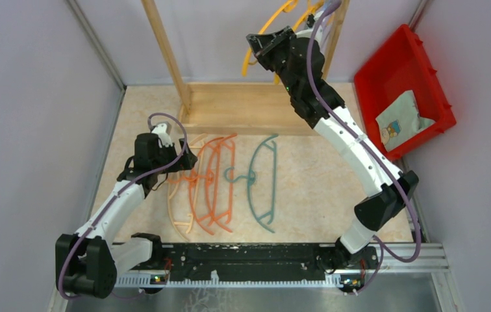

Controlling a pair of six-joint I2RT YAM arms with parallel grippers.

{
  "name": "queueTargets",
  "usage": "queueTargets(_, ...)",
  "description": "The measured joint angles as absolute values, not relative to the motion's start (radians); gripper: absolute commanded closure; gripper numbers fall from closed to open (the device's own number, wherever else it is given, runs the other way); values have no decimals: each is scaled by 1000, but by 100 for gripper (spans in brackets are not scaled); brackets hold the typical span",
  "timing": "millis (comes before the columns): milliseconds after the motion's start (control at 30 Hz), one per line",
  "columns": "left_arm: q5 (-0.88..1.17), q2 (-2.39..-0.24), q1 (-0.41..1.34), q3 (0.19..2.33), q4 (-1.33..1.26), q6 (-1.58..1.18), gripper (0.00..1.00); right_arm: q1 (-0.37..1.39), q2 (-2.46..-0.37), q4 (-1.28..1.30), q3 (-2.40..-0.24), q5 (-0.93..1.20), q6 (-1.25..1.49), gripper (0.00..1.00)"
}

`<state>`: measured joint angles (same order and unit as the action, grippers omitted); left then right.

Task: Organize the hangers

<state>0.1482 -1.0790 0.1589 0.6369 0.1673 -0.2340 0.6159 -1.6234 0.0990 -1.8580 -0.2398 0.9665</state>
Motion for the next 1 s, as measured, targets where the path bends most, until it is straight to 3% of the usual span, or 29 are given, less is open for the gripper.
queueTargets(300,147,-1077,159,637,168,-234,0,612,-1726,159,-2011,-146,1009,100)
queueTargets(733,146,-1071,156,636,168,-234,0,615,-1790,171,-2025,17,1072,100)
queueTargets(867,142,-1071,156,636,168,-234,0,615,-1790,164,-2023,21,1096,77)
queueTargets(933,141,-1071,155,636,168,-234,0,615,-1789,160,-2016,19,1110,44)
queueTargets(1000,139,-1071,155,636,168,-234,0,615,-1783,152,-1998,16,1116,29)
